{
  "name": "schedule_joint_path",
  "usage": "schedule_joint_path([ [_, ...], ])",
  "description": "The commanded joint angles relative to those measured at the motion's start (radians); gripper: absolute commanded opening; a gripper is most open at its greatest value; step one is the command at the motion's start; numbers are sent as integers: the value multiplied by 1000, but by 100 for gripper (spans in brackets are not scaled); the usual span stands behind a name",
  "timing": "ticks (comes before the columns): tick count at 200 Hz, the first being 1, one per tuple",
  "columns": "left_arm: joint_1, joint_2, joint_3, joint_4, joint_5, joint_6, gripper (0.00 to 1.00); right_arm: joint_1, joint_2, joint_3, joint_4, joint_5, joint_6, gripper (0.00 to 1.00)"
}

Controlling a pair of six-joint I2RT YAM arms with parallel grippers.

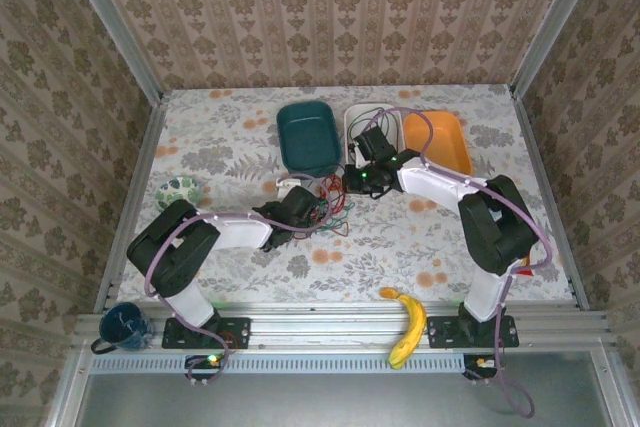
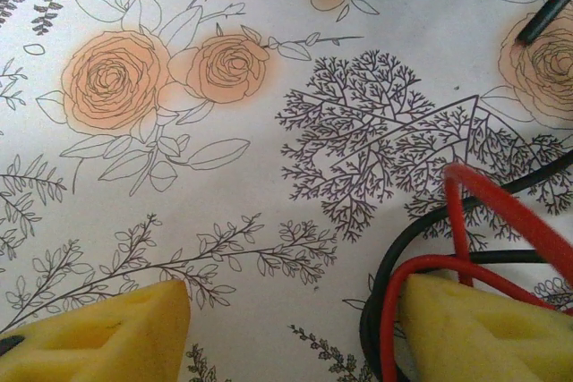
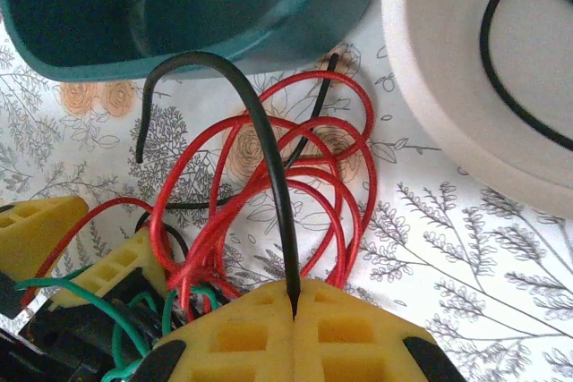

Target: Untangle the cables

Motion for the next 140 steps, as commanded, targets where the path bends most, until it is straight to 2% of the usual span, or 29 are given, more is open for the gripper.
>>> schedule_joint_path([
  [1,-18,69,-33,-117,72,38,66,-1,-66,-16,-43,110,-29,0],
  [75,-19,68,-33,-118,74,40,66,-46,-241,-48,-38,391,20,0],
  [140,-18,73,-35,-125,66,35,66,-179,-465,-62,-3,494,18,0],
])
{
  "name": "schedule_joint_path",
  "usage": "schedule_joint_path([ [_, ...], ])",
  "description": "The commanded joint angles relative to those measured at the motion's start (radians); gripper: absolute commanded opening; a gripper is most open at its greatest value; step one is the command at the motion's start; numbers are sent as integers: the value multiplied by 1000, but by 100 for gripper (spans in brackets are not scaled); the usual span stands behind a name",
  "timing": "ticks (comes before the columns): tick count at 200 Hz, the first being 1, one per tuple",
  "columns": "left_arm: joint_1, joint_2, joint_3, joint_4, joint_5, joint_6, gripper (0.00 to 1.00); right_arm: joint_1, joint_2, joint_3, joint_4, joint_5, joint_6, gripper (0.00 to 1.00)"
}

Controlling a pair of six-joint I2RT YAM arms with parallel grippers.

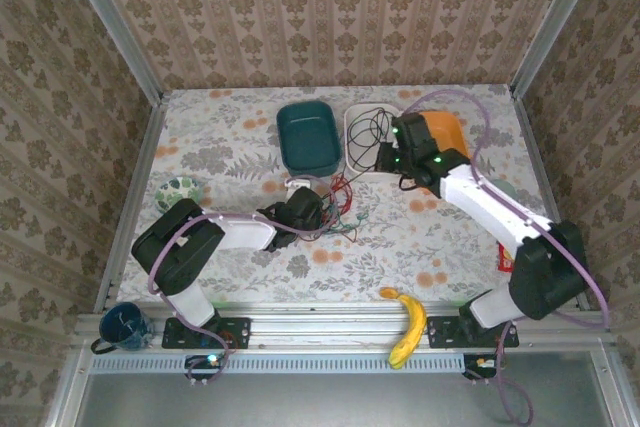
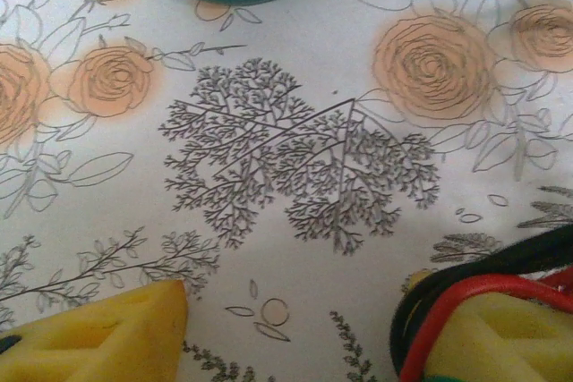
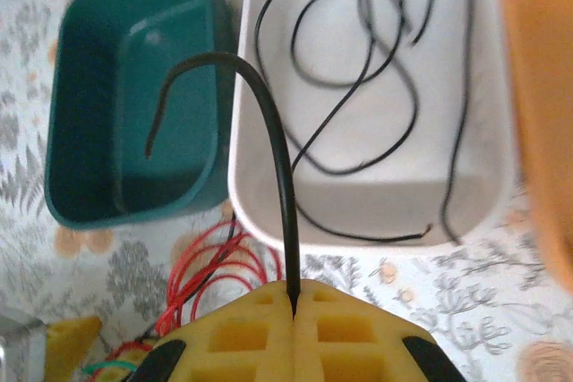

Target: Untangle the cables

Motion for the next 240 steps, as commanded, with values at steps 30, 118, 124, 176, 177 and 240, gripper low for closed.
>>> schedule_joint_path([
  [30,8,52,-42,-205,-16,24,68,-140,-200,11,46,238,9,0],
  [118,9,63,-42,-226,-46,-10,68,-345,-354,45,75,250,48,0],
  [124,9,63,-42,-229,-51,-13,68,-364,-359,51,71,238,55,0],
  [176,21,42,-61,-260,-80,-54,72,-527,-377,106,30,135,95,0],
  [177,20,41,-62,-259,-80,-54,72,-530,-377,107,29,133,94,0],
  [240,82,-21,-140,-231,-41,-97,77,-662,-339,192,-75,21,87,0],
])
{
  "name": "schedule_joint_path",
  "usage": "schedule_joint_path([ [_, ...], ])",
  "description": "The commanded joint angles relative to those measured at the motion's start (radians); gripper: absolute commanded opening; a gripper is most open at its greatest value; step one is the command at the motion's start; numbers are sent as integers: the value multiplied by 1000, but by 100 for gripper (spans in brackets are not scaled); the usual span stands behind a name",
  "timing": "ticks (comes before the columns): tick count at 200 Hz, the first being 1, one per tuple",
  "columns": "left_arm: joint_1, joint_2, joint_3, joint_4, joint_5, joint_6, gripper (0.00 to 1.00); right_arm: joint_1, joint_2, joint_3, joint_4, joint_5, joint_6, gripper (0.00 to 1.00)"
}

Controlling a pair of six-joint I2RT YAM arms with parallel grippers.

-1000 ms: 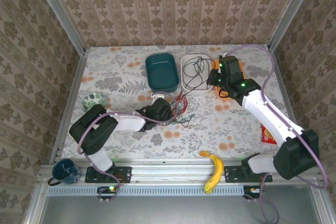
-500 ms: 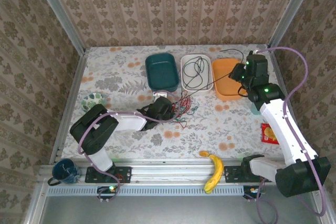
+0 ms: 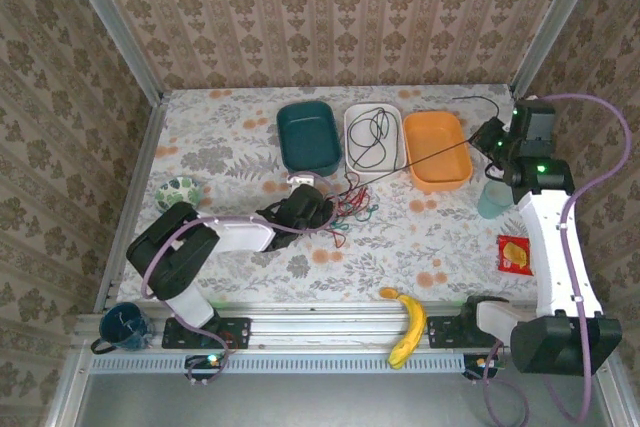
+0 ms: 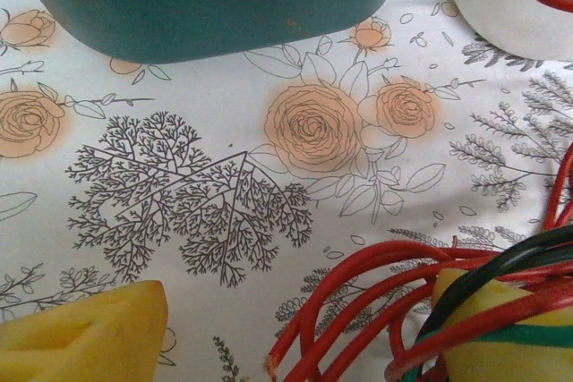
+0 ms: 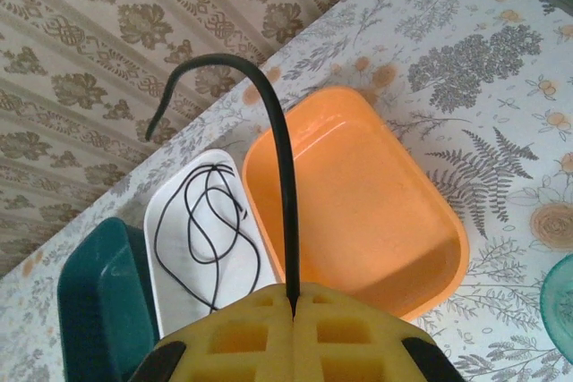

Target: Untangle the cables

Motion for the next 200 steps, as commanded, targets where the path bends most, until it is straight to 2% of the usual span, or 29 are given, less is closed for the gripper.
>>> schedule_joint_path([
  [1,93,21,-124,-325,-121,-25,77,-108,-27,120,154,163,0,0],
  [67,183,-95,-221,-235,3,2,79,-225,8,181,80,64,6,0],
  [105,200,-134,-230,-223,32,44,74,-262,16,189,49,39,3,0],
  [154,196,-169,-210,-220,67,115,73,-262,13,186,50,-7,-7,0],
  [200,149,-265,-120,-274,19,237,76,-231,-16,147,112,-88,-4,0],
])
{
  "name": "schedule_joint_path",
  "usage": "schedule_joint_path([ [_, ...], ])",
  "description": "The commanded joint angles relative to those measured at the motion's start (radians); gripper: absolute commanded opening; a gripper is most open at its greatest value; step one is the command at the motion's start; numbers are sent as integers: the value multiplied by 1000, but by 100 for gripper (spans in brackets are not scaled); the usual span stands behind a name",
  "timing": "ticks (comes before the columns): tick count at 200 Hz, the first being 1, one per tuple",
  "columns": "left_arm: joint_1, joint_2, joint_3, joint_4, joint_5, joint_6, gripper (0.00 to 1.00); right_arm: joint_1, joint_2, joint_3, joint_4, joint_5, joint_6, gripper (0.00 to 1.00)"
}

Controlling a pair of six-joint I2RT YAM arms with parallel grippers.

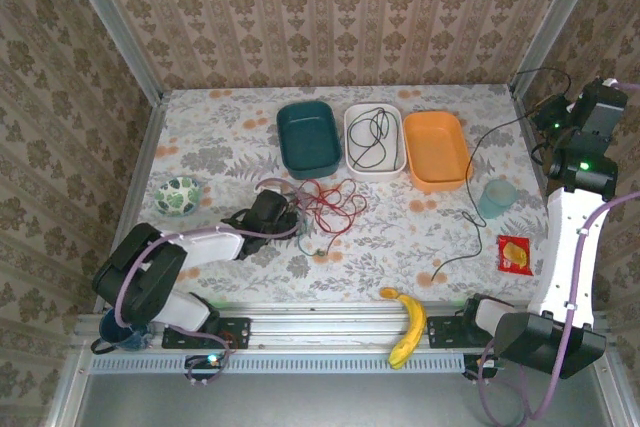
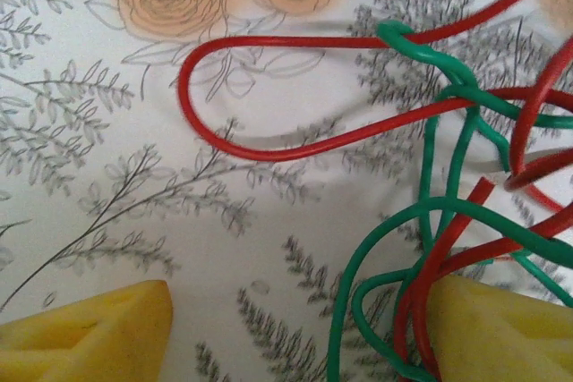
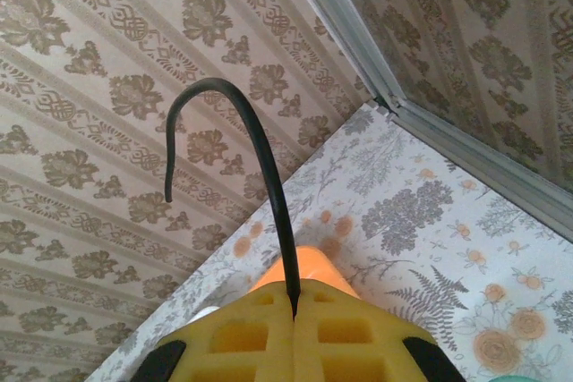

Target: Untangle the cables

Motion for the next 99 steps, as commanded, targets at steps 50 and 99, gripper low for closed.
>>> schedule_joint_path([
  [50,-5,-131,152,-134,-38,166,90,138,-55,27,147,-147,-56,0],
  [99,-7,-60,165,-136,-51,122,91,302,-40,192,234,-101,-131,0],
])
